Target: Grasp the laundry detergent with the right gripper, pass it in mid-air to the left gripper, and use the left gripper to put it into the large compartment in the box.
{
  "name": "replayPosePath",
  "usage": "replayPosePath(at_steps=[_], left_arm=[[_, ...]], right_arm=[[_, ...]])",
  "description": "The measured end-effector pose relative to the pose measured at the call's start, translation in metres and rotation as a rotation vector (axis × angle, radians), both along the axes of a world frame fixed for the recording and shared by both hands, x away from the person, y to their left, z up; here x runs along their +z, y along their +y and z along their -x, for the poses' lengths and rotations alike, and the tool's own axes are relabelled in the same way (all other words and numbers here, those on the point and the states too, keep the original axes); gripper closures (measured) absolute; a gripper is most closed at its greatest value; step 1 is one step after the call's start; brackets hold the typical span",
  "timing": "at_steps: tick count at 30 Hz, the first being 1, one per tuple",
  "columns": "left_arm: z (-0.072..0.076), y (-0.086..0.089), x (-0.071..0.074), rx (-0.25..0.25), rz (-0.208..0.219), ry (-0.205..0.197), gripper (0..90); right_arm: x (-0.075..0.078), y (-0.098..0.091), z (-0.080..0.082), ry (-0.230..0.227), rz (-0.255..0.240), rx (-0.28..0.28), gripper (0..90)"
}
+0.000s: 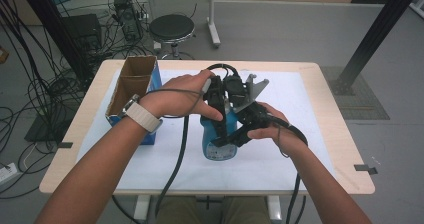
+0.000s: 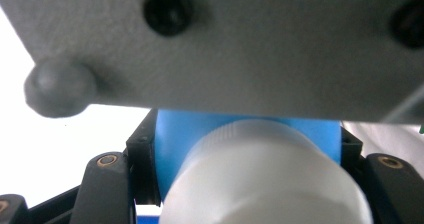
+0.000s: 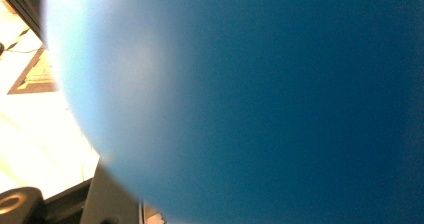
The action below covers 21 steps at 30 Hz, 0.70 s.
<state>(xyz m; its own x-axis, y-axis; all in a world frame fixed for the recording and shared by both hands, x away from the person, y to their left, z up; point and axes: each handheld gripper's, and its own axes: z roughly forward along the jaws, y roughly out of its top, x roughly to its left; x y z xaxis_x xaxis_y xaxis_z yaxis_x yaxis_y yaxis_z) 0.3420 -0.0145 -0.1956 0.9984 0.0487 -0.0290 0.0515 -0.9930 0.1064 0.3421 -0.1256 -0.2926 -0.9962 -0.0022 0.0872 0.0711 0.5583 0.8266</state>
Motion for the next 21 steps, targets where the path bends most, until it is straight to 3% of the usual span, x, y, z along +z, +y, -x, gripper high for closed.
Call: replayPosePath(at_steps=[21], left_arm=[[-0.0003,0.0010,-0.0014,0.005,0.003,0.005,37.3]], right_arm=[[-0.0008,0.0005,-0.0002,-0.002,0.000,0.002,42.7]])
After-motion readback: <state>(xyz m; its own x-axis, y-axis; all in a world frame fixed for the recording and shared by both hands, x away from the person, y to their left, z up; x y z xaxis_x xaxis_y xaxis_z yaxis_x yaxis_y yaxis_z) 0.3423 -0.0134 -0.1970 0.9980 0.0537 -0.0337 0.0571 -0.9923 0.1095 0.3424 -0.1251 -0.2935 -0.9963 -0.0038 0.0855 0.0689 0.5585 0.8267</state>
